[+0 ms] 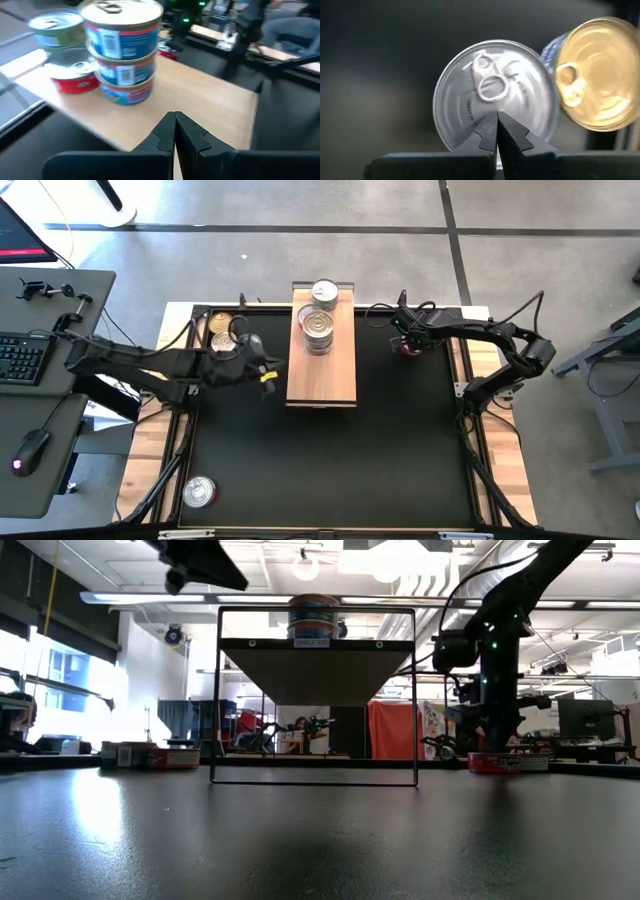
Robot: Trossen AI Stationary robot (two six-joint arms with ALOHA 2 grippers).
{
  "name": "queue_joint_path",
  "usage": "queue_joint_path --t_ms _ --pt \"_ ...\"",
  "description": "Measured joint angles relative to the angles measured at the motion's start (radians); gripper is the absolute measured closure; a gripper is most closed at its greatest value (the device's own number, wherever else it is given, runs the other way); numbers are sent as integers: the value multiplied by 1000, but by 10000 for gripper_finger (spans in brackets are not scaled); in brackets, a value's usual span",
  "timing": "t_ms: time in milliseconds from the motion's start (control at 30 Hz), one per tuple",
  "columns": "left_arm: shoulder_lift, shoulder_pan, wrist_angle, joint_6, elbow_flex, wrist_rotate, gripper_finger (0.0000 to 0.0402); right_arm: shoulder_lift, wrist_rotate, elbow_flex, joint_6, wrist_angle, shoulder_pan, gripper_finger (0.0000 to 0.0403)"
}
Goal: Stack canned seafood by type on shelf
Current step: Stack the red tuna can on top of the red tuna can on the shelf
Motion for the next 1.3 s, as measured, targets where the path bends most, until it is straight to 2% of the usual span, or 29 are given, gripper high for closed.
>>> queue_joint_path --t_ms 67,167,333,533,700,800,933,1000,1133,1200,1300 --pt "-5 -21 -25 0 -1 -52 402 -4 -23 -25 15 30 0 403" --pt "-7 -31 -19 12 -1 -53 402 -11 -54 -81 68 55 22 403" --pt "-32 -59 -21 20 -1 -24 402 -70 -35 -129 142 -32 167 403" --pt "-86 -92 -112 33 -1 10 401 -162 -208 -97 287 -180 344 403" --pt "-96 -112 -234 15 -1 22 402 -172 -287 -93 447 -153 510 403" --pt "-95 -122 -265 16 -1 27 402 -171 -279 -82 562 -111 611 403" --pt "-103 -129 -267 29 -1 42 402 -209 -175 12 697 -176 711 403" --pt "-106 -131 -252 36 -1 71 402 -228 -163 57 714 -238 733 403" --pt "-92 -129 -200 78 -15 87 402 -251 -209 86 773 -402 717 403" --pt "-91 -122 -103 84 -61 103 402 -264 -209 72 781 -468 686 402" --pt "-80 -113 138 48 -157 184 402 -286 -186 33 720 -472 619 403"
